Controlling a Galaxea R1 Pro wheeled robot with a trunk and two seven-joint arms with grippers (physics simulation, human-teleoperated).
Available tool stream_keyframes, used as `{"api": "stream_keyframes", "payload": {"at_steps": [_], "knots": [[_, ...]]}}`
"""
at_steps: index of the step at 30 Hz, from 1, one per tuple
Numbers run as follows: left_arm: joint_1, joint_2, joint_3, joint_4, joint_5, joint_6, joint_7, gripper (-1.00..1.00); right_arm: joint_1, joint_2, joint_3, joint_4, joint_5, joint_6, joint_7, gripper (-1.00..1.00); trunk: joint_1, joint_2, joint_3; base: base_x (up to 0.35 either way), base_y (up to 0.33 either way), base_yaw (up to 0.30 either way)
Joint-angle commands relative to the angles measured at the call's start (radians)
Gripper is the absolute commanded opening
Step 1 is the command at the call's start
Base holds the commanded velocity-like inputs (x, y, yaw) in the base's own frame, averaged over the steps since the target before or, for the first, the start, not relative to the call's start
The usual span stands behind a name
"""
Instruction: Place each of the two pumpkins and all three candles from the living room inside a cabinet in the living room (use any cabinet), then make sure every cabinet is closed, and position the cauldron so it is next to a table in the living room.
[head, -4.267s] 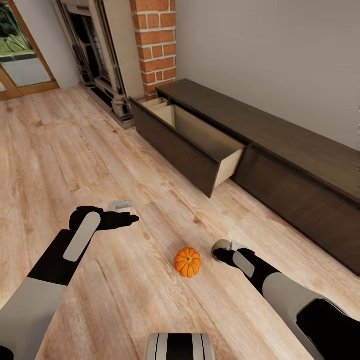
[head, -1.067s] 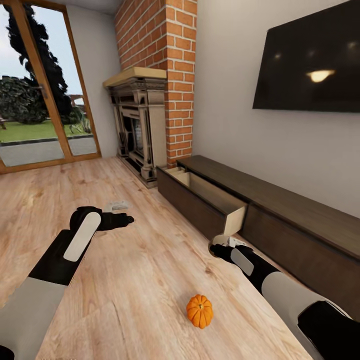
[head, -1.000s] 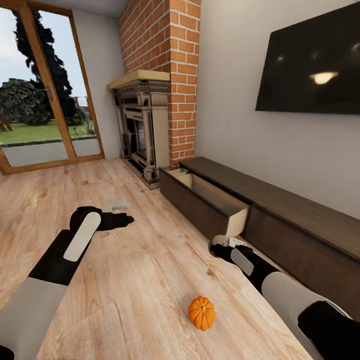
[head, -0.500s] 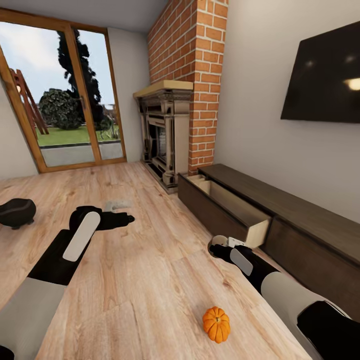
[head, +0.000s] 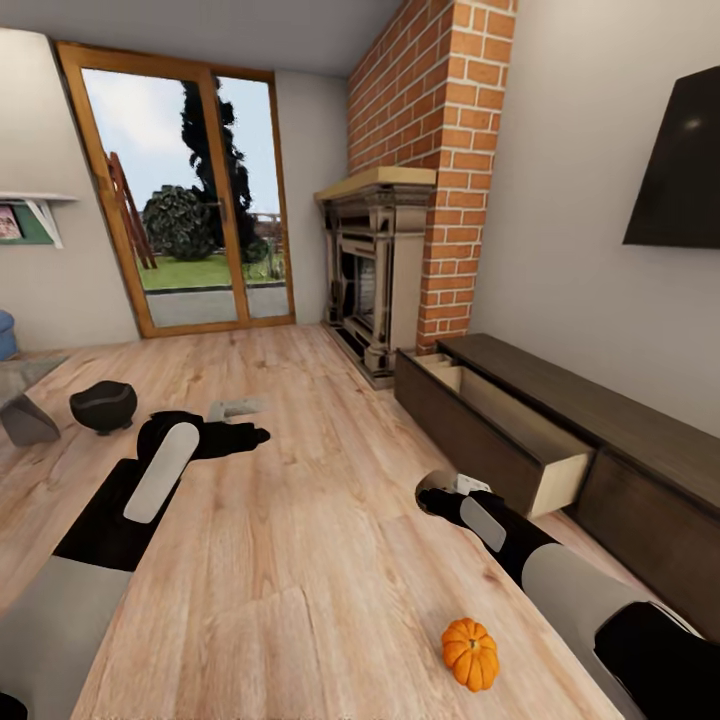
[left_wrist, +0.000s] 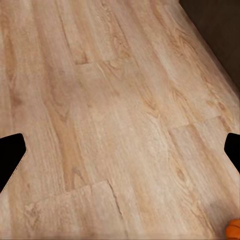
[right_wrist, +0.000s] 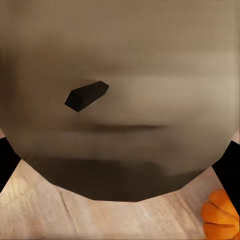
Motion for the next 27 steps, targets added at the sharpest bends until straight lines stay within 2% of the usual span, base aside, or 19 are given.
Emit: {"api": "stream_keyframes", "payload": {"at_steps": [1, 7, 14, 27], "knots": [[-0.001, 0.001, -0.003, -0.001, 0.009, 0.001, 0.01, 1.0, -0.001, -0.001, 0.007, -0.004, -0.008, 0.003, -0.008, -1.0, 0.0, 0.0, -0.001, -0.035, 0.033, 0.109], [0.0, 0.001, -0.003, -0.001, 0.009, 0.001, 0.01, 1.0, -0.001, -0.001, 0.007, -0.004, -0.008, 0.003, -0.009, -1.0, 0.0, 0.0, 0.0, -0.035, 0.061, 0.028], [0.0, 0.0, -0.005, 0.001, 0.01, 0.001, 0.01, 1.0, -0.001, 0.0, 0.011, -0.004, -0.008, 0.003, -0.009, -1.0, 0.0, 0.0, 0.0, -0.011, 0.227, 0.019], [0.0, 0.0, -0.004, 0.008, 0.01, 0.001, 0.01, 1.0, -0.001, 0.001, 0.014, -0.004, -0.008, 0.004, -0.01, -1.0, 0.0, 0.0, 0.011, -0.001, 0.279, 0.21]]}}
